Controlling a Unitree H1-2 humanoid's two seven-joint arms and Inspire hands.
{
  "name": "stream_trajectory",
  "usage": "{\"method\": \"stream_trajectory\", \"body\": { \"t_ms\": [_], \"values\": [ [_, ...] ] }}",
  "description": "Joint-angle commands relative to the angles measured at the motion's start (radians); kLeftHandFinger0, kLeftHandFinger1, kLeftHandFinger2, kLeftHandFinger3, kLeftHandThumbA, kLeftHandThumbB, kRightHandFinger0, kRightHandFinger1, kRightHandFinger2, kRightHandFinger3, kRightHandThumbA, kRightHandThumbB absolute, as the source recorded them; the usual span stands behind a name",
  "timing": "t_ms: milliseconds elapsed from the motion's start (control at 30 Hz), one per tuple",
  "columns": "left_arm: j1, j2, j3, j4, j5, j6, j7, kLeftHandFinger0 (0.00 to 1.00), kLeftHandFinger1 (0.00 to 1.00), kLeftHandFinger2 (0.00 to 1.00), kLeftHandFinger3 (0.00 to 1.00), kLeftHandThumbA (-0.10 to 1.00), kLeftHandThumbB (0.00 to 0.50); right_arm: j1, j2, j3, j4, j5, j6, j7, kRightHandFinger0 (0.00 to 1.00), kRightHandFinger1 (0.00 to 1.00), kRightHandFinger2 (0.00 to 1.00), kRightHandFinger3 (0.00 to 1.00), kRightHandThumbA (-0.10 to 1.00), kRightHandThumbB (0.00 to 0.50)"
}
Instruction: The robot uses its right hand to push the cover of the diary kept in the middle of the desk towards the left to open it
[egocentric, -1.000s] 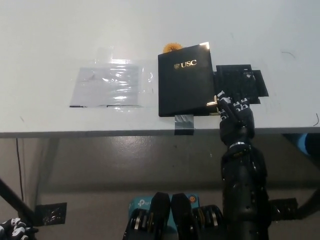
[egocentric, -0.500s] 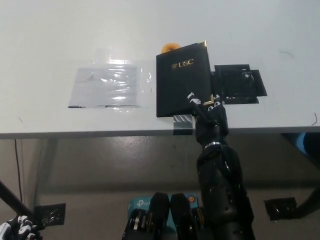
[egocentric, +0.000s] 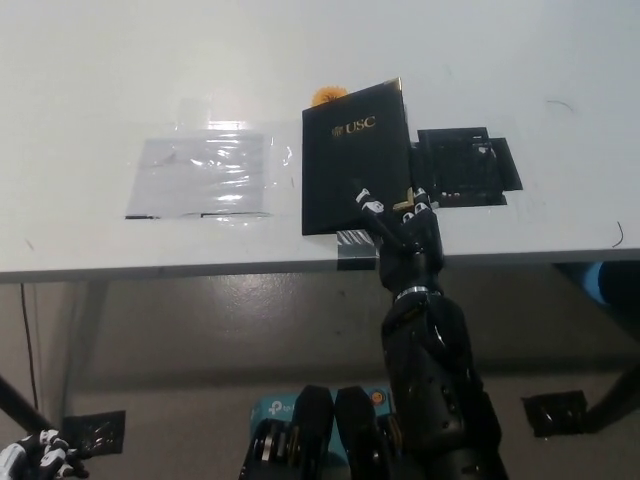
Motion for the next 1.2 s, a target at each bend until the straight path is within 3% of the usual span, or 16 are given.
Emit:
{"method": "stream_trajectory", "body": {
  "t_ms": [0, 33, 67, 100, 800, 967, 1100, 1167],
  "values": [
    [0.002, 0.014, -0.005, -0.021, 0.011, -0.037, -0.008, 0.49, 0.57, 0.31, 0.39, 0.48, 0.500, -0.017, 0.087, 0.079, 0.031, 0.020, 0.069, 0.033, 0.80, 0.91, 0.94, 1.00, 0.92, 0.143],
    [0.003, 0.014, -0.005, -0.021, 0.011, -0.041, -0.009, 0.49, 0.56, 0.31, 0.39, 0.48, 0.500, -0.046, 0.087, 0.080, 0.046, -0.003, 0.069, 0.046, 0.79, 0.90, 0.94, 1.00, 0.94, 0.140],
    [0.003, 0.014, -0.006, -0.021, 0.011, -0.042, -0.008, 0.49, 0.56, 0.30, 0.39, 0.48, 0.500, -0.047, 0.087, 0.080, 0.046, -0.003, 0.069, 0.046, 0.78, 0.87, 0.91, 1.00, 0.90, 0.172],
    [0.003, 0.016, -0.006, -0.024, 0.013, -0.035, -0.006, 0.49, 0.56, 0.30, 0.39, 0.48, 0.500, -0.070, 0.087, 0.087, 0.047, -0.006, 0.073, 0.046, 0.80, 0.88, 0.91, 1.00, 0.93, 0.139],
    [0.001, 0.023, -0.028, -0.028, 0.035, -0.030, -0.005, 0.49, 0.58, 0.32, 0.40, 0.50, 0.500, -0.309, 0.086, 0.164, 0.102, -0.110, 0.056, 0.066, 0.86, 0.92, 0.93, 1.00, 0.91, 0.210],
    [-0.008, 0.024, -0.033, -0.027, 0.041, -0.027, -0.001, 0.48, 0.56, 0.32, 0.40, 0.50, 0.500, -0.305, 0.060, 0.203, 0.111, -0.181, 0.070, 0.093, 0.89, 0.95, 0.95, 1.00, 0.95, 0.186],
    [-0.001, 0.028, -0.033, -0.032, 0.047, -0.041, -0.006, 0.49, 0.57, 0.33, 0.41, 0.51, 0.500, -0.297, 0.033, 0.229, 0.142, -0.235, 0.055, 0.095, 0.87, 0.93, 0.94, 1.00, 0.98, 0.205],
    [0.005, 0.026, -0.034, -0.042, 0.048, -0.032, -0.005, 0.49, 0.58, 0.32, 0.40, 0.51, 0.500, -0.292, 0.004, 0.237, 0.179, -0.260, 0.026, 0.102, 0.93, 0.95, 0.94, 1.00, 0.99, 0.223]
  ]
}}
